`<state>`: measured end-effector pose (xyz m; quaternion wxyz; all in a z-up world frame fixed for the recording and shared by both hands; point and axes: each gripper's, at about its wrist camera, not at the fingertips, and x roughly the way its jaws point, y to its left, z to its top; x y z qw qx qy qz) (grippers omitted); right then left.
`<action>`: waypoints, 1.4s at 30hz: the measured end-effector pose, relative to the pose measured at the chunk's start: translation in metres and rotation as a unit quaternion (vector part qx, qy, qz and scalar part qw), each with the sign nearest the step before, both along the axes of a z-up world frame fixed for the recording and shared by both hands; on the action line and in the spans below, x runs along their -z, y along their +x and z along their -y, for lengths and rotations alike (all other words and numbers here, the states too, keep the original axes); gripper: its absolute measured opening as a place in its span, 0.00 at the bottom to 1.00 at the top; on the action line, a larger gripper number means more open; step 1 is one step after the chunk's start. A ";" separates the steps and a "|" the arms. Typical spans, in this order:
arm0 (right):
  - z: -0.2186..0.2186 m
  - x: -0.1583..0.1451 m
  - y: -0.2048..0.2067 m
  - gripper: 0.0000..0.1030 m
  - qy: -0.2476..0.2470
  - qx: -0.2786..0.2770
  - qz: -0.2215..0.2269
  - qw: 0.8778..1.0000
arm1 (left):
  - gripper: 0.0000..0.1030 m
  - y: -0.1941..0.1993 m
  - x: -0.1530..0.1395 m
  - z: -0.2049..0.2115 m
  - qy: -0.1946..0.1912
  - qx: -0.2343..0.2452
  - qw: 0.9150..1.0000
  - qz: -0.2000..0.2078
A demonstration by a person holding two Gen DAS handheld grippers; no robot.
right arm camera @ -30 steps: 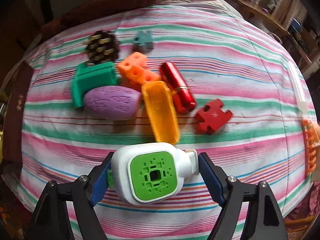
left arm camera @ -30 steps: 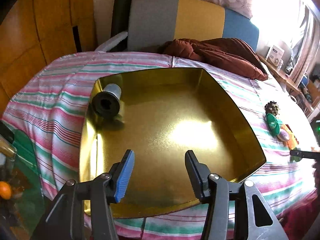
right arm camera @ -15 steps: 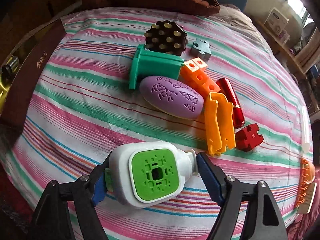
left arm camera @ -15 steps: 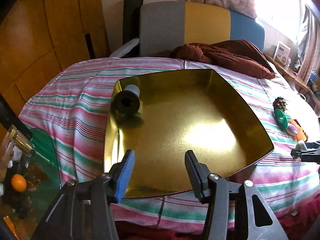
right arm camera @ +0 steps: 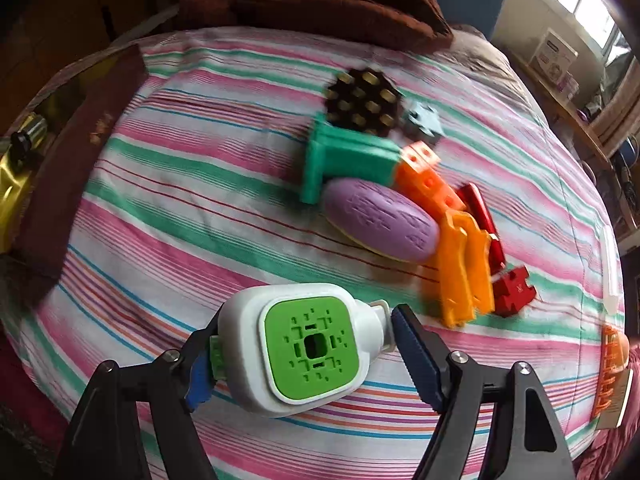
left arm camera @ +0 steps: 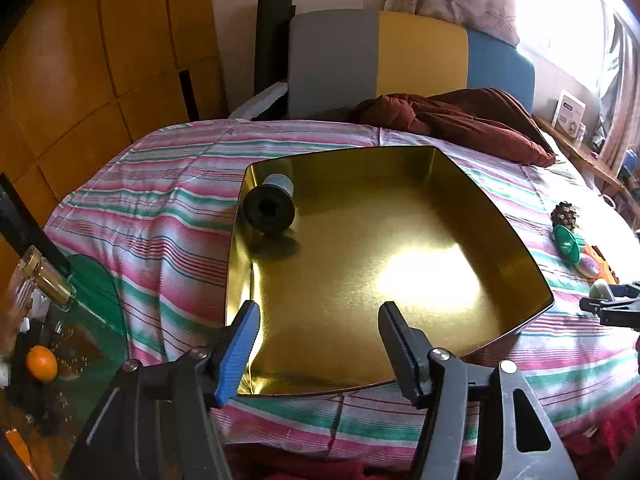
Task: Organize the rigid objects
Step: 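Carry the white-green bottle in the right gripper toward the gold tray, then place the white-green bottle beside the black cylinder and open the right gripper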
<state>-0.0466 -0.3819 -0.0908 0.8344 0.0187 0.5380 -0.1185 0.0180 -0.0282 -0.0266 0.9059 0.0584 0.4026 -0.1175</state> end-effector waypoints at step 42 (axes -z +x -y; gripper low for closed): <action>-0.270 -0.032 0.146 0.77 0.042 -0.254 0.032 0.966 | 0.61 0.007 0.020 -0.065 -0.035 -0.061 0.997 -0.027</action>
